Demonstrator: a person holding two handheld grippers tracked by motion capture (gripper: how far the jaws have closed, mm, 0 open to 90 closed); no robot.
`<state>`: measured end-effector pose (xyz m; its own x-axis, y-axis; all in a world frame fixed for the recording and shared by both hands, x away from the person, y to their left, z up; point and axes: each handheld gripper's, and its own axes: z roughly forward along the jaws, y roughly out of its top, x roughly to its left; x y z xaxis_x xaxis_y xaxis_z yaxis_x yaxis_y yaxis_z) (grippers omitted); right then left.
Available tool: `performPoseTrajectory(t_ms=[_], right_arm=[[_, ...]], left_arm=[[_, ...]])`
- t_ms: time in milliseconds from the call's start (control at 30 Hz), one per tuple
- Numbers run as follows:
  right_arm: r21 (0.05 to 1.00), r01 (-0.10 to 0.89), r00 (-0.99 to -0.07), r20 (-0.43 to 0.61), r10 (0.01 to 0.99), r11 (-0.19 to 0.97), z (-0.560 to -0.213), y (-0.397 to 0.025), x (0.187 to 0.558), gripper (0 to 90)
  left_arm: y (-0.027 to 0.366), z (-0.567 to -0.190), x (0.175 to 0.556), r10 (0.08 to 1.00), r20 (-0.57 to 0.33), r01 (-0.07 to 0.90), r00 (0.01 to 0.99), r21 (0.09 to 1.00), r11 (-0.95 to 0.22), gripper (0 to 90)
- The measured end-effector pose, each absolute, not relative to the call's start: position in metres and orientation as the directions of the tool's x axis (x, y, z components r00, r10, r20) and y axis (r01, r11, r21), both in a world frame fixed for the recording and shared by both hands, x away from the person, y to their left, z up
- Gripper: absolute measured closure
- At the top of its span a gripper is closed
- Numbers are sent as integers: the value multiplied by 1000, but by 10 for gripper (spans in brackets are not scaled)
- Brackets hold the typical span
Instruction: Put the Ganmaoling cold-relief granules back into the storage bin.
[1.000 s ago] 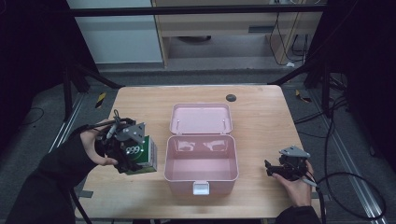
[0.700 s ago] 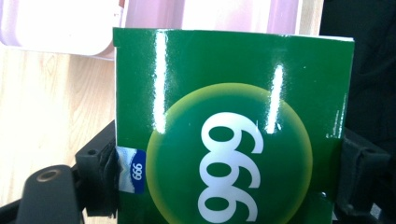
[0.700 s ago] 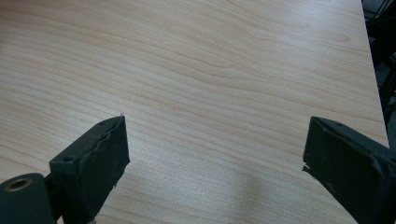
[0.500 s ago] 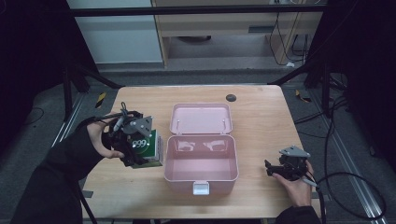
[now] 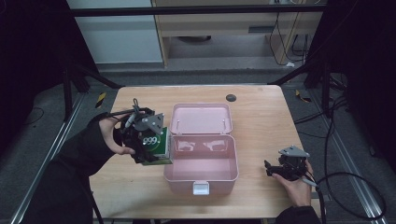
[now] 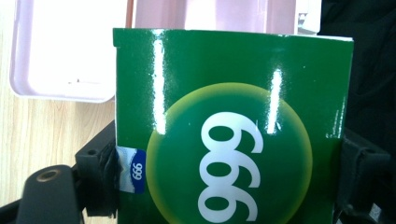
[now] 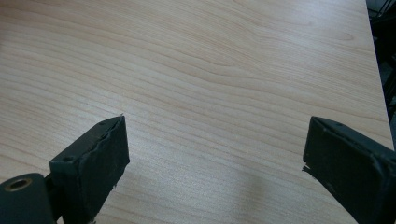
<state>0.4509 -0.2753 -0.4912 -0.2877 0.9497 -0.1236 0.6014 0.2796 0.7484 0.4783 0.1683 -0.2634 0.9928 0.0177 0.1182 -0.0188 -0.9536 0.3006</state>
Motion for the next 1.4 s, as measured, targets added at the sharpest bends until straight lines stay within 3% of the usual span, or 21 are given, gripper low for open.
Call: performPoseTrajectory(t_ms=[1400], right_arm=[[745,603,-290,-131,948,287,-492,-275,451,70]], left_arm=[[112,-282,491,-46,93,-73,995,308,-948,150]])
